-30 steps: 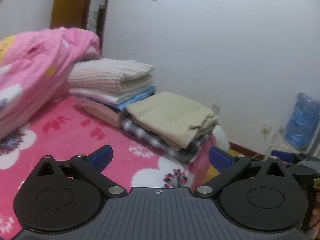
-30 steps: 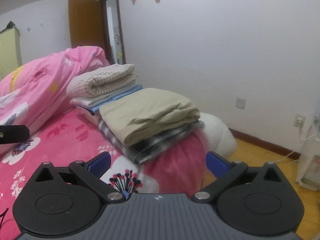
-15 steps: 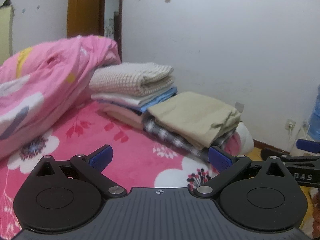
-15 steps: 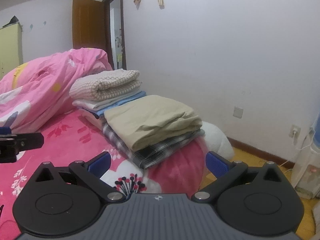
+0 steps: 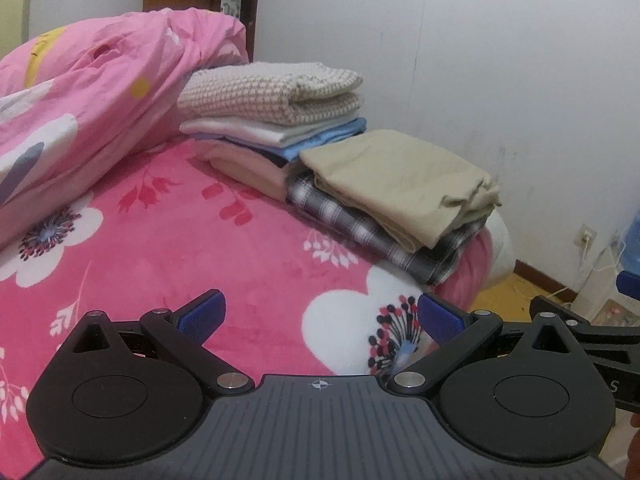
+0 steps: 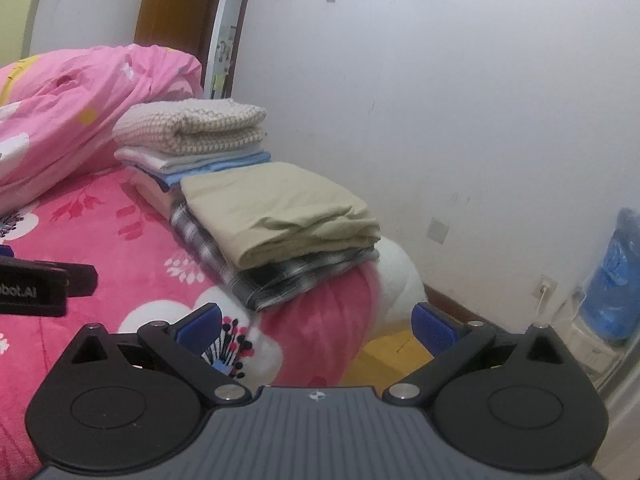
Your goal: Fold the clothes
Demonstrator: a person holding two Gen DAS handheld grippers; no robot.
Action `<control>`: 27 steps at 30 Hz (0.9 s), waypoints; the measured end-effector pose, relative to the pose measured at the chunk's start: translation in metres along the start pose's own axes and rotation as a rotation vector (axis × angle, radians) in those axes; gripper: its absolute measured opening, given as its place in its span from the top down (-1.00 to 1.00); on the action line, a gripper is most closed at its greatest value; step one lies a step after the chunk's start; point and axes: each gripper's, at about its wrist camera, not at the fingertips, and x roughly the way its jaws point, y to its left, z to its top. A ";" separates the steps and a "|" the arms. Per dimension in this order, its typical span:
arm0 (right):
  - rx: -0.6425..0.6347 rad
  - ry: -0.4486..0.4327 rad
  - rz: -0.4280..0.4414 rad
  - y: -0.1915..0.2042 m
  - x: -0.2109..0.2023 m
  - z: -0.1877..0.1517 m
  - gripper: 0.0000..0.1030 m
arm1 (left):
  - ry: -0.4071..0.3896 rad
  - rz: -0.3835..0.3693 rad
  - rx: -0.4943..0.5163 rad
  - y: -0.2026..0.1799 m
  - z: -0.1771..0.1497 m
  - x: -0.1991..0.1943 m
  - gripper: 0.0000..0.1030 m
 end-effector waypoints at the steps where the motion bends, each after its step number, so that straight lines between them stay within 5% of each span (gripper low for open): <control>1: 0.011 0.007 0.002 0.000 0.001 0.000 -1.00 | 0.003 0.003 0.002 0.000 -0.001 0.001 -1.00; 27: 0.085 0.052 0.006 0.001 0.011 -0.004 -1.00 | -0.009 0.032 0.021 -0.002 -0.004 -0.001 -1.00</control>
